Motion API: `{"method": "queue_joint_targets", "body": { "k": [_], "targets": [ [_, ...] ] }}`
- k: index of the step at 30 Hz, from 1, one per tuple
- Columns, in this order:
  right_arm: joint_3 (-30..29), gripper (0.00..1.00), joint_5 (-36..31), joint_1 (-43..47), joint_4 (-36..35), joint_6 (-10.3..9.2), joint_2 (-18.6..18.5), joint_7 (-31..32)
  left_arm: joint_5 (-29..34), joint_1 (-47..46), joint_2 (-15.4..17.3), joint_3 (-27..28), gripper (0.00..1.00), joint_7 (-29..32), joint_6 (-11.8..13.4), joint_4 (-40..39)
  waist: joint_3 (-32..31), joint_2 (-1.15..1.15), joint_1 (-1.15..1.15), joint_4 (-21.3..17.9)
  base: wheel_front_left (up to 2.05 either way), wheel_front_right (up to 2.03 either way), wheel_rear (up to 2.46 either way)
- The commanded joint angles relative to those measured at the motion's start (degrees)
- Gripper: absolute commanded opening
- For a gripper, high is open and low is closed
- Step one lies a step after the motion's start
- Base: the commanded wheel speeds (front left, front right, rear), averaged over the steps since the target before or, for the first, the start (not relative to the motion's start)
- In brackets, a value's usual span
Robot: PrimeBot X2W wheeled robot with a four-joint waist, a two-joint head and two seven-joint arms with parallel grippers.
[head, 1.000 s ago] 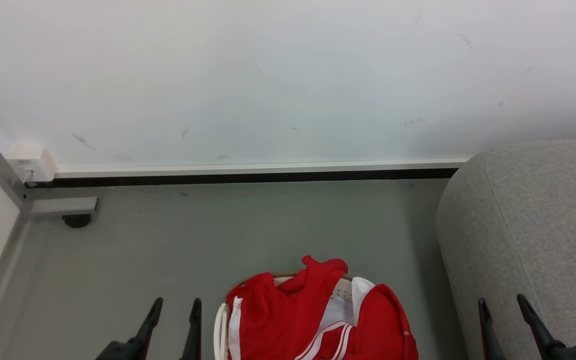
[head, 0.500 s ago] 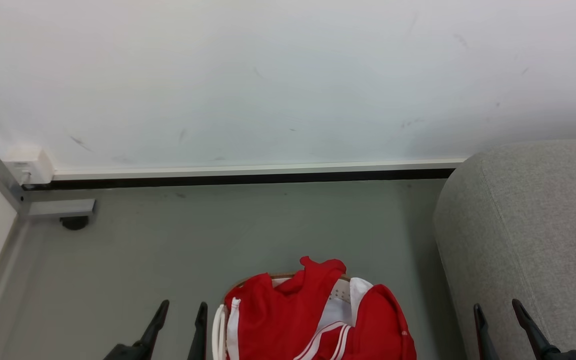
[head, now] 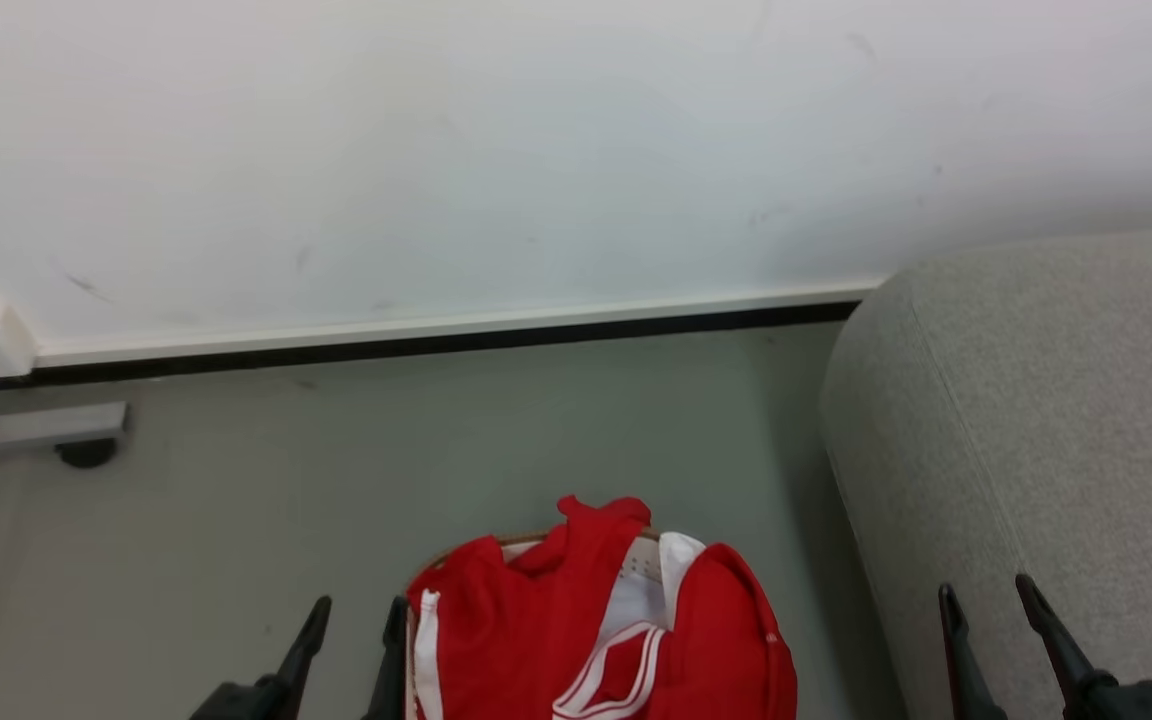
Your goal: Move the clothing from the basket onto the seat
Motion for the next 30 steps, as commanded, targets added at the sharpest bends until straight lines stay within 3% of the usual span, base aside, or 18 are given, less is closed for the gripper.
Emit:
{"method": "queue_joint_targets", "body": {
  "k": [1,7,13,19,25,30],
  "targets": [
    [0.18,1.0,0.8,-1.46,-0.88,-0.12,-0.28,-0.01,-1.55,-1.22,0.37,-0.05,1.0,-0.12,-0.7,0.28,2.11,0.0,0.0,-1.83,0.0,0.0,0.0],
    [1.52,1.0,2.07,-4.88,-5.1,-0.12,-0.28,0.0,-0.99,-7.2,0.51,-0.31,1.0,-0.09,-2.69,2.76,9.95,0.0,0.0,-5.42,0.0,0.0,0.0],
    [2.71,1.0,3.2,-10.33,-9.61,-0.12,-0.26,0.0,-1.43,-18.32,1.71,-4.14,1.0,-0.09,-3.86,9.68,20.1,0.0,0.0,-7.3,0.0,0.0,0.0],
    [2.65,1.0,2.86,-16.54,-11.74,-0.12,-0.24,0.0,-2.68,-31.94,1.97,-12.07,1.0,2.92,-3.96,18.72,29.92,0.0,0.0,-7.21,0.0,0.0,0.0],
    [2.7,1.0,1.4,-22.36,-13.41,-0.12,-0.23,0.0,-2.76,-43.52,1.75,-19.52,1.0,9.6,-3.89,27.33,38.93,0.0,0.0,-6.07,0.0,0.0,0.0],
    [3.23,1.0,-0.8,-24.94,-15.56,-0.12,-0.24,0.01,-3.97,-50.23,0.93,-23.25,1.0,12.24,-3.89,34.39,44.57,0.0,0.0,-4.78,0.0,0.0,0.0]
  ]
}}
